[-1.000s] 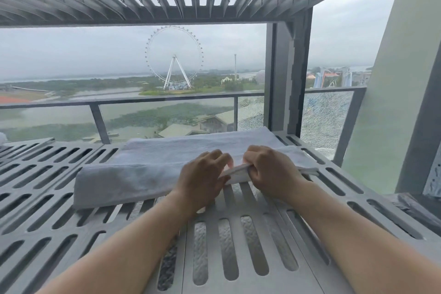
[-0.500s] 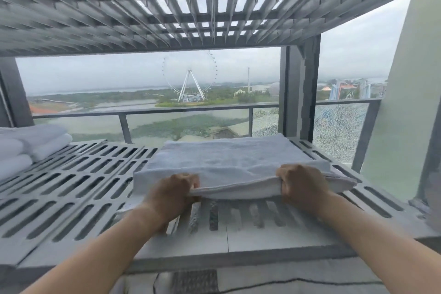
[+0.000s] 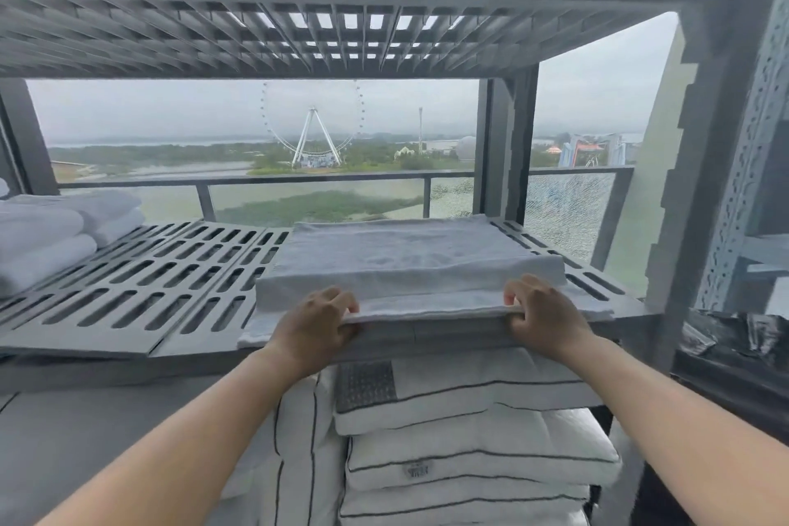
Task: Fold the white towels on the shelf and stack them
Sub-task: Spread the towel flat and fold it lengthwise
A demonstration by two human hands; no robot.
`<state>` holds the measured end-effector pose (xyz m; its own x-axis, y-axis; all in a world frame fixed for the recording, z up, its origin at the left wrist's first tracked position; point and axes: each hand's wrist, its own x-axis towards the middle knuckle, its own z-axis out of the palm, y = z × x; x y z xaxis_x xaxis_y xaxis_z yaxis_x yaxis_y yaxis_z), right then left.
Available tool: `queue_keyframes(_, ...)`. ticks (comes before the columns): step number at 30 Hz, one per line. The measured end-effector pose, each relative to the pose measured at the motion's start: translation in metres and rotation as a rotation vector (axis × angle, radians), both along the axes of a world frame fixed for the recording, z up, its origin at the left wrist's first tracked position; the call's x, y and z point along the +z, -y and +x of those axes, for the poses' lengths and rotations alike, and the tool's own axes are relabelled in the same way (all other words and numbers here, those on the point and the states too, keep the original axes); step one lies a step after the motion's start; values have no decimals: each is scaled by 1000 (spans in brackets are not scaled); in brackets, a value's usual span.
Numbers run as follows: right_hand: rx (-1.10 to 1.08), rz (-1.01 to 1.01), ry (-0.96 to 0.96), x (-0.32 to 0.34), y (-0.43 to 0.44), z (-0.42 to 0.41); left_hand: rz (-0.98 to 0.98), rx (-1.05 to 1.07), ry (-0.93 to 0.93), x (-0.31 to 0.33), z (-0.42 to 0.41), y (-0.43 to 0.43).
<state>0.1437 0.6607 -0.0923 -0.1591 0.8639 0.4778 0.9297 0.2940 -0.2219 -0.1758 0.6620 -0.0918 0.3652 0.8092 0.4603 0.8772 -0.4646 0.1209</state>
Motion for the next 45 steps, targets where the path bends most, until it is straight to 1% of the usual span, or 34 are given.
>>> queue_keyframes(4, 29, -86, -24, 6, 6, -4, -42, -24, 48, -2, -5, 7)
queue_keyframes(8, 99, -96, -12, 10, 4, -15, -27, -27, -6, -3, -5, 5)
queue_keyframes(10, 135, -92, 22, 10, 1, -21, -78, -31, -15, -4, -4, 3)
queue_keyframes(13, 217, -160, 21, 11, -2, -31, -163, -20, -107, -6, -6, -1)
queue_keyframes(15, 262, -204, -54, 15, -6, -38, -193, -26, -185, -5, -8, -3)
queue_keyframes(16, 272, -203, -95, 16, -9, -41, -215, -32, -193, -2, -8, -4)
queue_keyframes(17, 271, -187, -120, 17, -13, -44, -244, -38, -175, 1, -8, -5)
queue_keyframes(20, 247, -124, -114, 19, -28, -53, -323, -50, -8, 19, -1, -16)
queue_keyframes(22, 238, -109, -102, 21, -40, -57, -312, -44, 56, 28, 8, -29)
queue_keyframes(27, 232, -71, -56, 34, -80, -57, -160, -4, 67, 36, 28, -74)
queue_keyframes(29, 221, -49, -48, 41, -99, -54, -140, 27, 94, 40, 32, -94)
queue_keyframes(35, 228, -58, 45, 57, -163, -50, -102, 92, 11, 51, 27, -149)
queue_keyframes(40, 212, -184, 131, 63, -214, -45, -135, 178, -125, 57, 10, -184)
queue_keyframes(45, 143, -330, 143, 52, -245, -42, -169, 212, -163, 52, 1, -212)
